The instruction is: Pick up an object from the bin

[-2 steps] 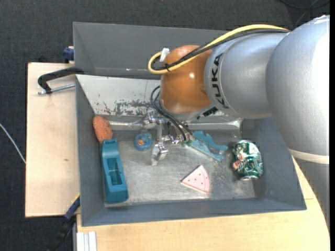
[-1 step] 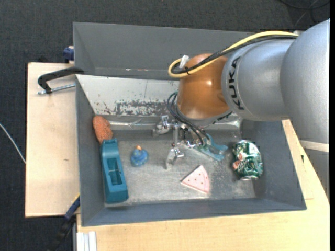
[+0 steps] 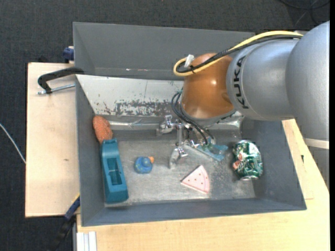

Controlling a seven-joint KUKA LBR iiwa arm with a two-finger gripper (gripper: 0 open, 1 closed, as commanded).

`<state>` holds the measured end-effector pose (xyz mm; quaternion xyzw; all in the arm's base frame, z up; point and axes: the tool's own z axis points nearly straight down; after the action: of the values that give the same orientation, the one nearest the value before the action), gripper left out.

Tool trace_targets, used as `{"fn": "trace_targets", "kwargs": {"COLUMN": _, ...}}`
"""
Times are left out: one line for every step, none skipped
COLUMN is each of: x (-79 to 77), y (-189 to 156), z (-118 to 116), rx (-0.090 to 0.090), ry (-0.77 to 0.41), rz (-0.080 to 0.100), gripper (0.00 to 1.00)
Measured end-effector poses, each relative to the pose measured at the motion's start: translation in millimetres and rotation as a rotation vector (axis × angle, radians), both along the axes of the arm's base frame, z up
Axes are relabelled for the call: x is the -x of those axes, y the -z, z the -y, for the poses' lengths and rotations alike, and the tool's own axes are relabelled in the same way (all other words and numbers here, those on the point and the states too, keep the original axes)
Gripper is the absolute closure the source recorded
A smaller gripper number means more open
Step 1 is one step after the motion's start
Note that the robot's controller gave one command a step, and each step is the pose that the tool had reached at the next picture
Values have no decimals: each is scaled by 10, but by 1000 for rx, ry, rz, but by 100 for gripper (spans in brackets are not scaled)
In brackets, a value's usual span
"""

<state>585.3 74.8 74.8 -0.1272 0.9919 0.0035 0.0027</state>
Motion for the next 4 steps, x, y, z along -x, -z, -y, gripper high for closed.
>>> {"fn": "trace_targets", "kwargs": {"x": 47, "y": 3, "z": -287, "rx": 11, "ry": -47, "rz": 5, "gripper": 0}}
{"fn": "trace_targets", "kwargs": {"x": 144, "y": -369, "z": -541, "rx": 5, "ry": -181, "rz": -8, "gripper": 0}}
{"fn": "trace_targets", "kwargs": {"x": 506, "y": -86, "z": -771, "rx": 12, "ry": -298, "rz": 14, "gripper": 100}}
{"fn": "trace_targets", "kwargs": {"x": 506, "y": -84, "z": -770, "rx": 12, "ry": -297, "rz": 14, "gripper": 100}}
